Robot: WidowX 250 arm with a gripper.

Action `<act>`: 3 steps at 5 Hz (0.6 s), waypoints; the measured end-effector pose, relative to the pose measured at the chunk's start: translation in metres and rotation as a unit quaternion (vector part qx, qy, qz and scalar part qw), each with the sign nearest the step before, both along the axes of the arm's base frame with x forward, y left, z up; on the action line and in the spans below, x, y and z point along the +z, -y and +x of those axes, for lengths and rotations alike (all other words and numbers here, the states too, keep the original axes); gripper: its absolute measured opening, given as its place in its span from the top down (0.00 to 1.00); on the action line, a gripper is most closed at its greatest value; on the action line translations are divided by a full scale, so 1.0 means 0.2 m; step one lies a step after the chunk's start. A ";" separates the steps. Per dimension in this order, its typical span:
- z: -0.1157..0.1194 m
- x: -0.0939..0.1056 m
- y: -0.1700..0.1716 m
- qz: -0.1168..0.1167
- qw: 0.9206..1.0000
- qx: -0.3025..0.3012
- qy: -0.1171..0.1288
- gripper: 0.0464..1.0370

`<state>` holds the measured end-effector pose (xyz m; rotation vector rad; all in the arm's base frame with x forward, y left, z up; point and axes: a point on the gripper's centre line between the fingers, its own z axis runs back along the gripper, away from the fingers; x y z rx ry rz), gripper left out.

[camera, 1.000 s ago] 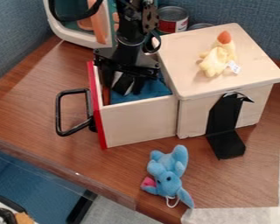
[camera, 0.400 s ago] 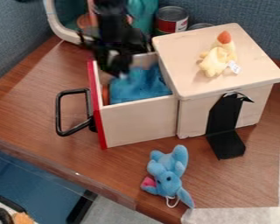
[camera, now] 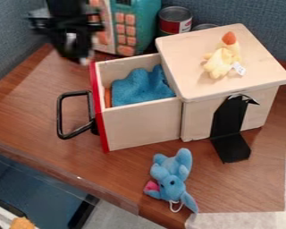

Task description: Take the sushi out of the drawer and put it on the left side of the table

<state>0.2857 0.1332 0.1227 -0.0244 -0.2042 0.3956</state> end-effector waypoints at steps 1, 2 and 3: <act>0.00 -0.11 -0.18 -0.005 1.000 -0.003 -0.020 0.58; 0.07 -0.25 -0.34 -0.013 0.998 -0.066 -0.014 0.58; 0.15 -0.43 -0.49 -0.036 0.992 -0.113 -0.034 0.58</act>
